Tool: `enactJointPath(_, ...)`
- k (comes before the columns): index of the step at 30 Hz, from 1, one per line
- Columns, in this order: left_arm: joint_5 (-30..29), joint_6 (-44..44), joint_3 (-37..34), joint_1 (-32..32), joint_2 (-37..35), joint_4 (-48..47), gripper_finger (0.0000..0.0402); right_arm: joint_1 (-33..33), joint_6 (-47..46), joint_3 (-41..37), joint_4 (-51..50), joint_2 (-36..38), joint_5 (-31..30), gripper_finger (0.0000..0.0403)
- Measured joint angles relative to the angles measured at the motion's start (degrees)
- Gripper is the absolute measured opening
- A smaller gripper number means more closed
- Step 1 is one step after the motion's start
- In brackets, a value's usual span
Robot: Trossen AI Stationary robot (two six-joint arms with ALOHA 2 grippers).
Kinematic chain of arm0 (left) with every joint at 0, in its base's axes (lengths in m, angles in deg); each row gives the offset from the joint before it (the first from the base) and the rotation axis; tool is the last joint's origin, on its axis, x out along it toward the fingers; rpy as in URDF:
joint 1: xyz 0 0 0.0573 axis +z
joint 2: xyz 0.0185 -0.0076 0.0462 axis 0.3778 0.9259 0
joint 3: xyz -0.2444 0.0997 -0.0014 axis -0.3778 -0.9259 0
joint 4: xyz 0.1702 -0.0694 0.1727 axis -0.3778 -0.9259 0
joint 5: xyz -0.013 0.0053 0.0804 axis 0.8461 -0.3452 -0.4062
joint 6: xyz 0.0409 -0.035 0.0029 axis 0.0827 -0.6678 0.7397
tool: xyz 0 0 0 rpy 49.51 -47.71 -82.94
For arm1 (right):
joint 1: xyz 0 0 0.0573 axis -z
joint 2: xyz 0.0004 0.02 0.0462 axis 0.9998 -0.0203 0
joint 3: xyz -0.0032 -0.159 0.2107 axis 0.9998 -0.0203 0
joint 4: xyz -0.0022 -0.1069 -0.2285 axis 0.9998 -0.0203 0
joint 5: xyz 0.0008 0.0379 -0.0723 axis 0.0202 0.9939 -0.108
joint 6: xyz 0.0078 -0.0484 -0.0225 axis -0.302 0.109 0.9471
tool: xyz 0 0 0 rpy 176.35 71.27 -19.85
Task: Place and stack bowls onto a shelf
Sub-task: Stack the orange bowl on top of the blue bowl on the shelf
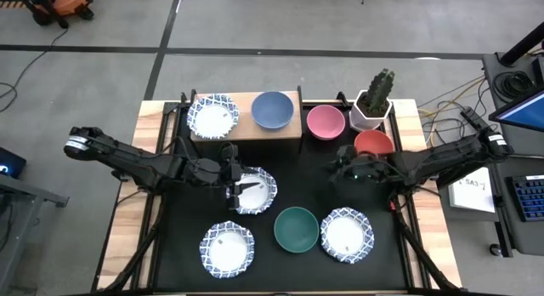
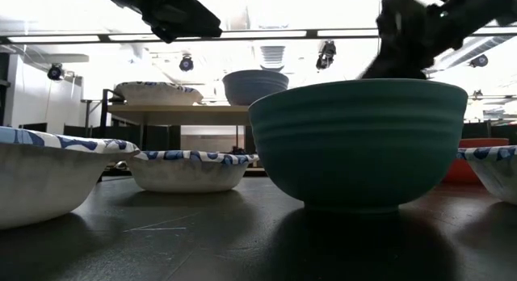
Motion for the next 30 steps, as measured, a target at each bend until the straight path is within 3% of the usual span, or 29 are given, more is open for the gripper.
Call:
enactJointPath(5, 0.00, -0.02, 0.07, 0.00, 0.00, 0.00, 0.0139, 5.02, -21.45, 9.50, -35.30, 0.00, -3.07, 0.0009)
enactJointPath(8, 0.00, 0.00, 0.07, 0.00, 0.00, 0.00, 0.0139, 7.36, -25.15, 12.31, -47.17, 0.00, -3.05, 0.0010)
enactJointPath(12, 0.00, 0.00, 0.07, 0.00, 0.00, 0.00, 0.0139, 9.98, -24.81, 12.72, -49.32, -0.05, -1.09, 0.0029)
enactJointPath(22, 0.00, -0.02, 0.09, 0.00, 0.02, -0.03, 0.0139, 13.11, -23.67, 12.59, -50.18, -5.77, -1.38, 0.0127)
enactJointPath(30, 0.00, -0.02, 0.09, 0.00, 0.02, -0.07, 0.0139, 13.11, -23.72, 12.57, -50.19, -11.54, -1.50, 0.0147)
